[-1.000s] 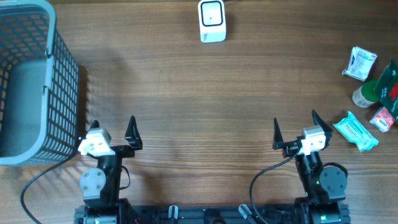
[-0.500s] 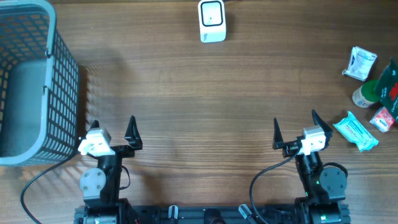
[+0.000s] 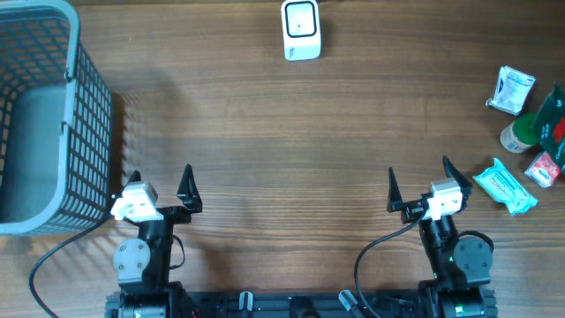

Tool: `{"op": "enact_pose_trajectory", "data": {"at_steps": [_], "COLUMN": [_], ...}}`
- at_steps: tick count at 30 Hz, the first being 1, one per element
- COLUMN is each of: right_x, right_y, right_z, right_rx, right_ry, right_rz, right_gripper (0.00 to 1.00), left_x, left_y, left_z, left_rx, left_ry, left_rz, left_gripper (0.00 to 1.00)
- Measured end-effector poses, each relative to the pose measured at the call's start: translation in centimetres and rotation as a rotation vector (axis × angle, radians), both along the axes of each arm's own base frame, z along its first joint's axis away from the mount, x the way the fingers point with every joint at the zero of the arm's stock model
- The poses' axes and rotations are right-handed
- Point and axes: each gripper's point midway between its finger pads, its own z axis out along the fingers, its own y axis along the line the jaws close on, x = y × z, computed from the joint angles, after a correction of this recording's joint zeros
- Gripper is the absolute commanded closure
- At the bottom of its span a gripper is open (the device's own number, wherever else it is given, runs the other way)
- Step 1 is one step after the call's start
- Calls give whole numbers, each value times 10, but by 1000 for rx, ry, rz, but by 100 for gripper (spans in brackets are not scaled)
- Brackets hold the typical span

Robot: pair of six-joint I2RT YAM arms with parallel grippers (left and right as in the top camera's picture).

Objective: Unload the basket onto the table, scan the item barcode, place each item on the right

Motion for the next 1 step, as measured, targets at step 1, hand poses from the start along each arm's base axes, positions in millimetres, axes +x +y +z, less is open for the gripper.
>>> {"op": "enact_pose_trajectory", "data": {"at_steps": [1], "right_x": [0], "right_y": [0], "right_z": [0], "right_rx": [0], "right_ry": [0], "right_rz": [0], "right_gripper": [0], "left_x": [0], "left_y": [0], "left_z": [0], "left_rx": [0], "left_ry": [0], "left_rz": [0], "left_gripper": [0]}}
